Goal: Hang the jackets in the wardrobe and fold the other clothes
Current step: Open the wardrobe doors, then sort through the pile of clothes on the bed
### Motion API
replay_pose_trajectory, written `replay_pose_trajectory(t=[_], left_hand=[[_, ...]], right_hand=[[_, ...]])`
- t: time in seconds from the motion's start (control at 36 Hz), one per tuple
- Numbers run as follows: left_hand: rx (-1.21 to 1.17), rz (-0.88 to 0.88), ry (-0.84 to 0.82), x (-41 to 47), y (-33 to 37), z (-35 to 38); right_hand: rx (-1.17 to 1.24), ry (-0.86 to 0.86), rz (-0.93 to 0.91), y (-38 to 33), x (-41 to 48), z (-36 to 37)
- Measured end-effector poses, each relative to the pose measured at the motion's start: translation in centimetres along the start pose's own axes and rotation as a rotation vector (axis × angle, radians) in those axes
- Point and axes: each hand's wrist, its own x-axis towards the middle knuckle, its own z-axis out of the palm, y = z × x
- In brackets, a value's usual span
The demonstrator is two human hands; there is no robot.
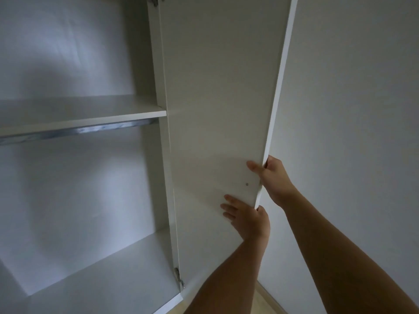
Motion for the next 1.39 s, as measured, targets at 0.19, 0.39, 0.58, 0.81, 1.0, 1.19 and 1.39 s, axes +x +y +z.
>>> replay_pose_trajectory(t=[0.19, 0.39, 0.58, 0.81, 1.0, 1.19, 1.39], left_hand=[[0.001, -0.004, -0.013, 0.4, 0.2, 0.5], [-0.067, 0.229, -0.251, 0.7, -1.8, -4.5], [-0.122, 0.443, -0.331, 2.4, -1.4, -11.7], [-0.212, 0.782, -0.354, 0.5, 0.9, -14.7], [-0.242, 1.136, -0.467, -7.7, 5.3, -11.6], [-0.259, 1.459, -0.578, -21.9, 11.1, -5.6], [-0.37, 1.615, -0.711, -40.8, 14.8, 2.1]], right_hand=[[-0.014, 0.003, 0.006, 0.2, 0.3, -0.5], [-0.165, 0.038, -0.021, -0.2, -0.3, 0.0], [-0.502, 0.188, -0.042, 0.9, -3.0, 0.8], [-0.759, 0.388, -0.112, 0.2, -10.5, -1.3], [-1.003, 0.65, -0.075, -3.3, -19.1, -8.2], [-1.229, 0.881, -0.016, -7.8, -30.7, -18.4], [-1.435, 1.1, 0.116, -11.7, -46.0, -29.7]])
